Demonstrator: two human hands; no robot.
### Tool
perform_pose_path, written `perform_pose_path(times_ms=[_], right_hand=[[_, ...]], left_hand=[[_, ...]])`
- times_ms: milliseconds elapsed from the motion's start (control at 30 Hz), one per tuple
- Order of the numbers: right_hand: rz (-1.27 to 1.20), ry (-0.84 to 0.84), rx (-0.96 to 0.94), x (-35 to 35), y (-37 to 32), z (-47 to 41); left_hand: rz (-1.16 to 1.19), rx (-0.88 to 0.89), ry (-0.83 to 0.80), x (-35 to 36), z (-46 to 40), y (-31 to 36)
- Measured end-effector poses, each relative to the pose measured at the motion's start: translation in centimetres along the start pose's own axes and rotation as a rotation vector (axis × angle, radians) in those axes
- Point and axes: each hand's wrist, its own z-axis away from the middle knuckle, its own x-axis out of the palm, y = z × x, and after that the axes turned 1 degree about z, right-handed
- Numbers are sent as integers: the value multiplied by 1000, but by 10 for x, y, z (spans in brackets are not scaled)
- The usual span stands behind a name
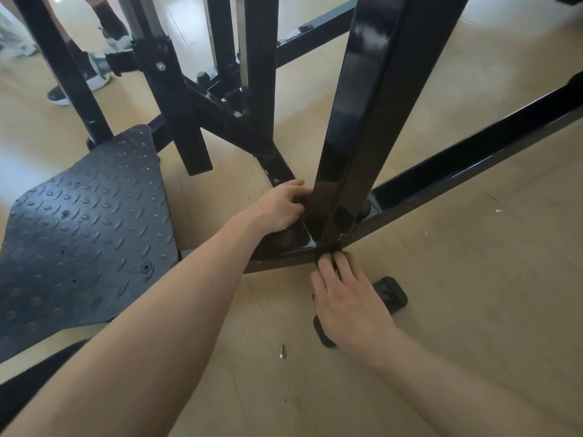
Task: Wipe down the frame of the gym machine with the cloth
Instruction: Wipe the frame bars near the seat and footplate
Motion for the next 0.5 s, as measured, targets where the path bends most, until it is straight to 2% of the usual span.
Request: perform_pose_path(times_ms=[133,233,400,500], right_hand=[[5,12,-16,7,0,-1],[-25,14,-4,8,0,-2],[-60,-9,8,2,0,-4],[-41,-14,-10,-2,1,-2]], left_hand=[[-125,35,222,-9,-10,-6],[-183,72,290,-17,-22,-3],[-322,14,345,-15,-31,4],[-272,4,255,-17,-19,10]])
